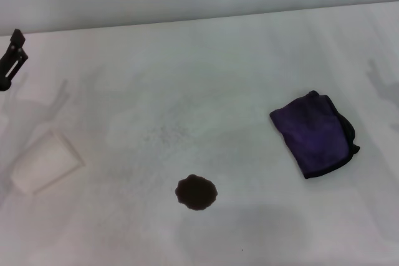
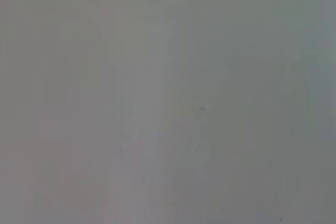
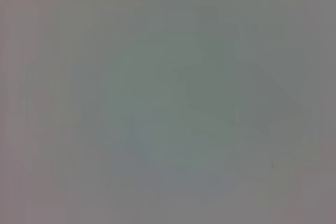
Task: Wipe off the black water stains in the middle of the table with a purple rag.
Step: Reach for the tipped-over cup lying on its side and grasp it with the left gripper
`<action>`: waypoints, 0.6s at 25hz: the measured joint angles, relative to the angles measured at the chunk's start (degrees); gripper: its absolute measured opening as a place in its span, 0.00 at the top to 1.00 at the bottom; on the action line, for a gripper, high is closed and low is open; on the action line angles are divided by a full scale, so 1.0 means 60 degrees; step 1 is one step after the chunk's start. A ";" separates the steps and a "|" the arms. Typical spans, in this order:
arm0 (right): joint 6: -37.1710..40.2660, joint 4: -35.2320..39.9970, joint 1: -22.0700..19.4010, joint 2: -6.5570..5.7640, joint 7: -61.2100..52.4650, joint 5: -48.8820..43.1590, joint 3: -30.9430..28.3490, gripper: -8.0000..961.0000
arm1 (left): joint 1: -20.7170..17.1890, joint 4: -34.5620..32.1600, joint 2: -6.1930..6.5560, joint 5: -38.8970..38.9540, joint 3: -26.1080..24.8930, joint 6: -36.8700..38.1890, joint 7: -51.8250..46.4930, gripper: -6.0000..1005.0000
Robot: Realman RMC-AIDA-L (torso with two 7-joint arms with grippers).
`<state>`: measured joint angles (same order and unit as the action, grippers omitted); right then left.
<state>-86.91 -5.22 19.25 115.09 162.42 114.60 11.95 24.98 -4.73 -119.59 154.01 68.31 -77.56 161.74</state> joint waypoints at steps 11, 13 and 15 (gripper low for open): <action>0.0057 0.0000 0.0000 -0.0008 0.0000 0.0000 -0.0001 0.09 | -0.0205 0.0033 -0.0002 0.0052 -0.0033 -0.0401 0.0010 0.11; 0.0048 0.0006 0.0007 -0.0008 0.0000 0.0000 -0.0001 0.09 | -0.0350 -0.0002 0.0007 0.0060 -0.0052 -0.0525 0.0010 0.11; 0.0090 0.0007 0.0011 -0.0008 0.0000 0.0000 -0.0001 0.09 | -0.0393 -0.0002 0.0012 0.0061 -0.0055 -0.0596 -0.0002 0.11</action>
<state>-86.37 -5.18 19.31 115.05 162.42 114.60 11.95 22.63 -4.74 -119.52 154.38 67.98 -81.13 161.73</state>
